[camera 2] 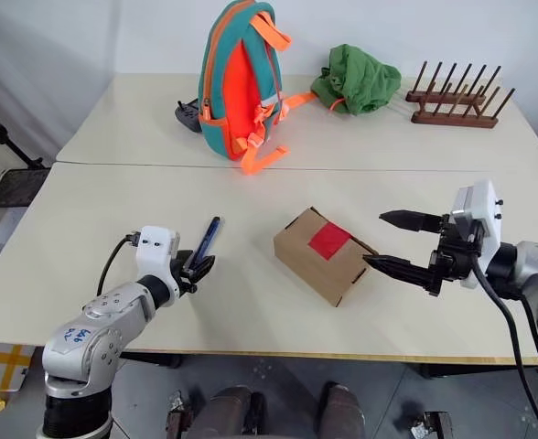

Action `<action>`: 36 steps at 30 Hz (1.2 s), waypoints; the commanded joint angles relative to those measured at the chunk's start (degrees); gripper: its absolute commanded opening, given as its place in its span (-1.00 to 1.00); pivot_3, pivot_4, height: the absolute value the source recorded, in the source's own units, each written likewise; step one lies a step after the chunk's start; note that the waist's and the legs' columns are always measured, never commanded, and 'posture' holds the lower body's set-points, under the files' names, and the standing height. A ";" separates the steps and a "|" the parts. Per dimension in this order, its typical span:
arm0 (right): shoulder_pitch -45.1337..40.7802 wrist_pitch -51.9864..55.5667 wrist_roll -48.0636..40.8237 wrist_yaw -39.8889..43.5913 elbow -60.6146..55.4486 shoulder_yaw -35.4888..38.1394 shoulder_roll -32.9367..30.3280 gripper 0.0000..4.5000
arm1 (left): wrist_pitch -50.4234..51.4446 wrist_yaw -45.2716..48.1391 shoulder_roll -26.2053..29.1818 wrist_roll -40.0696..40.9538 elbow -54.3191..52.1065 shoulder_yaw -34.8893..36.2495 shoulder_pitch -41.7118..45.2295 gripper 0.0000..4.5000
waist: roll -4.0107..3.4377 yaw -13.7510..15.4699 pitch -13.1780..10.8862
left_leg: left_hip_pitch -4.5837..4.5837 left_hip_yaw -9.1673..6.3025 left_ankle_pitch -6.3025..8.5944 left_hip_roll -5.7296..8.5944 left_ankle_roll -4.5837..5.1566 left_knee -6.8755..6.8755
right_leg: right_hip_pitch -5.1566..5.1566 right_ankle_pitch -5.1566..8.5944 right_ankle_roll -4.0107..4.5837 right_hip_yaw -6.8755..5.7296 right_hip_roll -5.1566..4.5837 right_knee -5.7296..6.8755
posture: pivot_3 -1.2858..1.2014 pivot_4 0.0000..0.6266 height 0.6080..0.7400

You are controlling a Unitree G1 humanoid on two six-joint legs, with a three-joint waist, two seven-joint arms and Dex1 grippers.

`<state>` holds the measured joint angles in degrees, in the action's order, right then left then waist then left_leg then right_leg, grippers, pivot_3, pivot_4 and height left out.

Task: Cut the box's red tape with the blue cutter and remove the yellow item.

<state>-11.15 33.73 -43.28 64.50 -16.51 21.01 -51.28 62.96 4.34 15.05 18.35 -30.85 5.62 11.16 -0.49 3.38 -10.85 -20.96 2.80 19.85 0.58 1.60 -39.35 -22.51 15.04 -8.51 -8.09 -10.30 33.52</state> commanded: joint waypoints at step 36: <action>-7.57 2.46 2.16 -4.69 -3.96 -7.44 -1.38 1.00 | -16.70 38.12 18.88 10.78 2.75 6.62 -5.42 -0.83 | 0.05 -1.17 -0.08 | -0.16 0.07 0.06 -0.24 -0.11 -0.03 | -0.21 -0.03 0.12 0.02 0.23 -0.06 | 0.03 -0.52 1.00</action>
<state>-17.85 35.55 -41.93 60.56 -18.48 14.34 -51.37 52.11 36.46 32.75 27.84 -27.98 12.15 6.14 -0.44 2.20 -10.92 -21.12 2.90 19.91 0.33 1.49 -39.37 -22.72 15.02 -8.37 -8.05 -10.07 33.46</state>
